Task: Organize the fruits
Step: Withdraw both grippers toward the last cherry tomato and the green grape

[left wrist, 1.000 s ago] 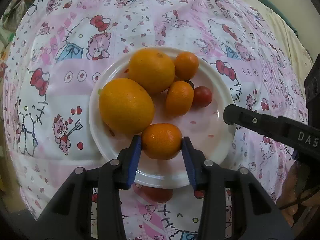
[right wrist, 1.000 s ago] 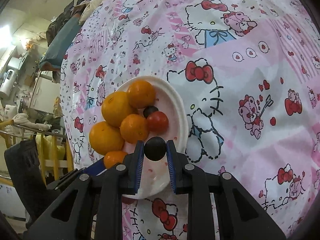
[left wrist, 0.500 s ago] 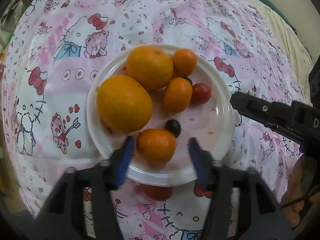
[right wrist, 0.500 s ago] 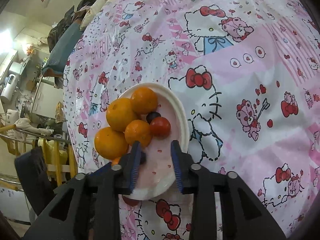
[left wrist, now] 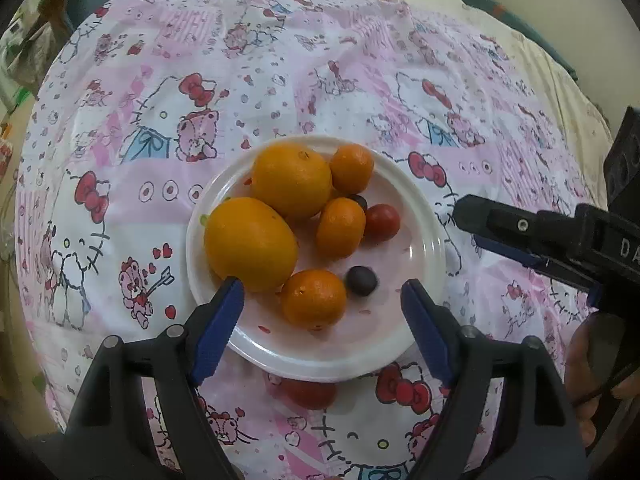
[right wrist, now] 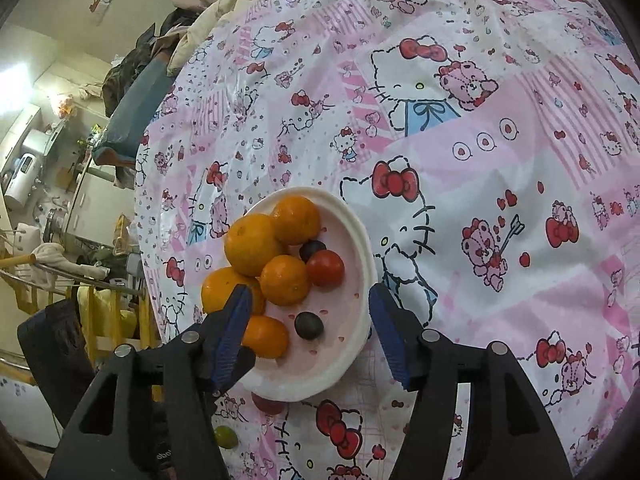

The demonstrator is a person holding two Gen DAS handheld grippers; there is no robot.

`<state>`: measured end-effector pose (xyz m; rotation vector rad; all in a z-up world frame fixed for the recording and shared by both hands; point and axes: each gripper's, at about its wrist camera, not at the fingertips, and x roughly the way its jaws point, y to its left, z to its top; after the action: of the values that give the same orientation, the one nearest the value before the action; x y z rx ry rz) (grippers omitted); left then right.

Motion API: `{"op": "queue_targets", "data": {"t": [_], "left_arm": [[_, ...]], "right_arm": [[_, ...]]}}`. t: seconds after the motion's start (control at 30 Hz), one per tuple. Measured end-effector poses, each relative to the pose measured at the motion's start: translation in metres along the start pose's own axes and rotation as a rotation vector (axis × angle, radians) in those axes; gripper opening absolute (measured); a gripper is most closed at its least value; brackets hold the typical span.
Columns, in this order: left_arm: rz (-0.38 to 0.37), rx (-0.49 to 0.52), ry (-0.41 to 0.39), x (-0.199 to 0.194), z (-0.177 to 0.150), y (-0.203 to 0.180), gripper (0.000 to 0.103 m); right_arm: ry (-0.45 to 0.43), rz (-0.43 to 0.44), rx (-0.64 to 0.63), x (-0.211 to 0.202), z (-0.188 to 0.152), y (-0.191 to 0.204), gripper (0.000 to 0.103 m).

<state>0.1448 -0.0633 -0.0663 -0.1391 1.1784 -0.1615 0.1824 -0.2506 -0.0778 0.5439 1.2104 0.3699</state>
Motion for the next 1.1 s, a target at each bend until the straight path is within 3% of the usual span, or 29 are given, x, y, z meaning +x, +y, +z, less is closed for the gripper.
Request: {"op": "queue_targets", "data": {"t": [0.53,0.7,0.83,0.97,1.1], "left_arm": [[-0.006,-0.042,-0.112,-0.038,-0.003,0.012,0.078],[0.05,-0.024,-0.169,-0.059,-0.01,0.016,0.078],[0.049,0.003,-0.167,-0.073,-0.015,0.015,0.078],[0.113,0.069,-0.157,-0.086,-0.027,0.016,0.078],[0.14,0.044,-0.111,-0.09,-0.04,0.034,0.078]], "right_arm": [[-0.015,0.011,-0.016,-0.02,-0.017,0.007,0.066],[-0.033,0.018,-0.048,-0.038,-0.031,0.016,0.066],[-0.023,0.029,-0.058,-0.042,-0.046,0.02,0.066],[-0.011,0.033,-0.057,-0.042,-0.059,0.022,0.066],[0.005,0.033,-0.072,-0.04,-0.07,0.028,0.066]]}}
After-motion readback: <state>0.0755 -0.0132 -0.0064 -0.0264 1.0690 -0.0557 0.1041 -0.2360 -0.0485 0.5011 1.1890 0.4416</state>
